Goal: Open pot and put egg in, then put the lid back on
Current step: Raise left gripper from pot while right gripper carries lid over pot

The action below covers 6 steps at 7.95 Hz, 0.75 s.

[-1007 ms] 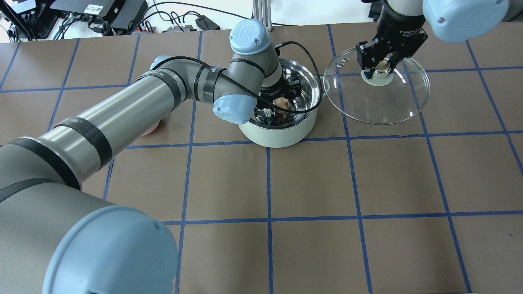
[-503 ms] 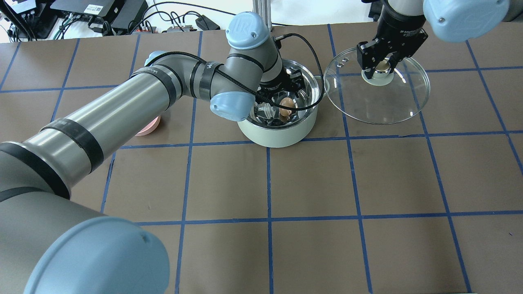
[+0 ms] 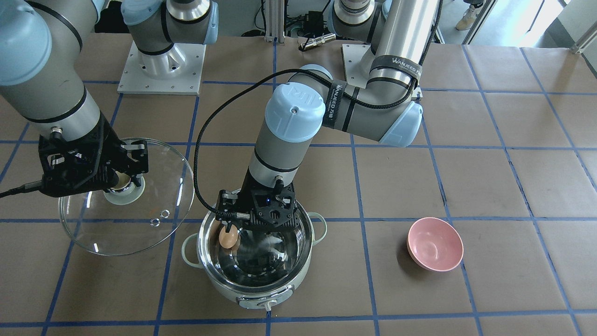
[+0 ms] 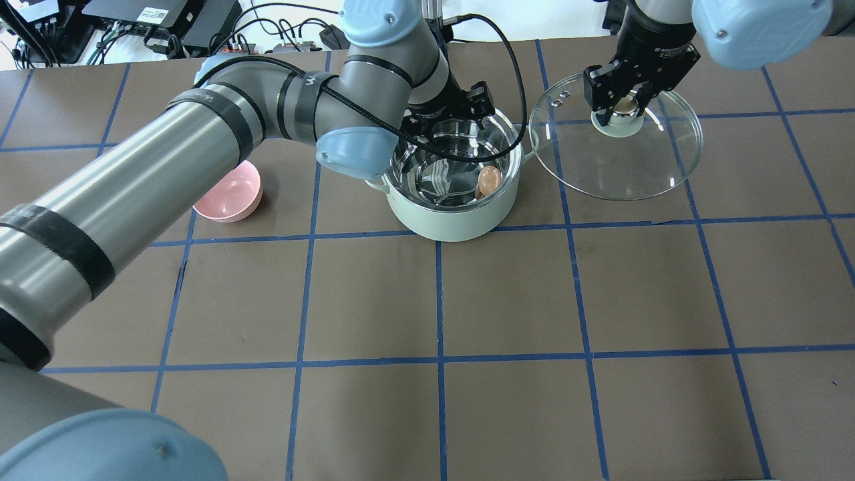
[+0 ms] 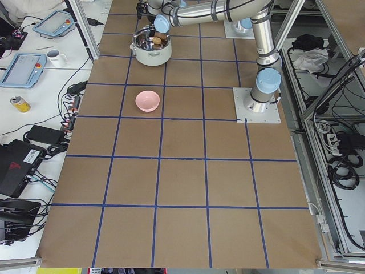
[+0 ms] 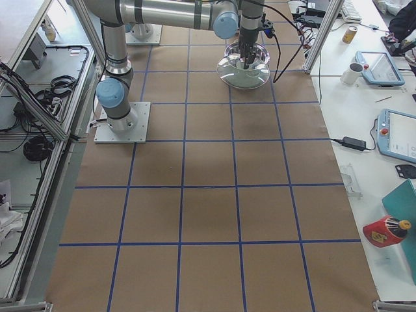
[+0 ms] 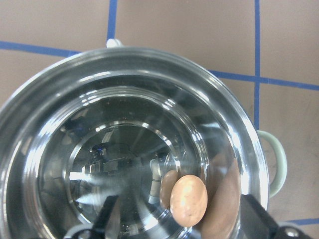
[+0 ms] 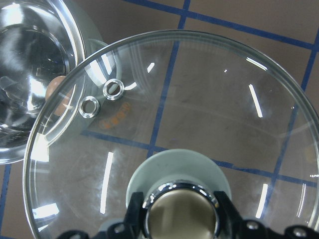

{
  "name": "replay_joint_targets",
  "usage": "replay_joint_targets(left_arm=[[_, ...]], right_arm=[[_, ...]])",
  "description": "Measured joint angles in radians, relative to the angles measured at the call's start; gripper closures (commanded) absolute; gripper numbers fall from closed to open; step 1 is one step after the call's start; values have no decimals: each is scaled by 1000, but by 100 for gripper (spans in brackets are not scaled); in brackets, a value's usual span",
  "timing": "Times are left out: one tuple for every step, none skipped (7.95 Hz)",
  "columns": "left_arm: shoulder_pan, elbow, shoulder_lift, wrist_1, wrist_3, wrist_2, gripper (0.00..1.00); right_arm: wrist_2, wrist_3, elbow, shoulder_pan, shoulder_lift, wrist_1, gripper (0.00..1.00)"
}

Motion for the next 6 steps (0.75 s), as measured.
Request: replay_joint_targets(left_arm=[[25, 1, 32, -37, 39, 1, 7], [54, 3, 68, -89, 93, 4, 7], [87, 3, 105, -149, 146, 24, 7], [121, 4, 146, -217, 201, 57, 5], [153, 5, 190, -292, 241, 93, 4], [186, 8, 236, -374, 271, 126, 3]], right_arm=[[3, 4, -1, 1, -1, -4, 100], [6, 8, -2, 3, -1, -8, 100], [13, 13, -7, 7, -1, -12, 100], [28, 24, -13, 16, -1, -20, 100], [51, 56, -21, 34, -1, -31, 100], [65, 105, -31, 64, 5, -42, 100]])
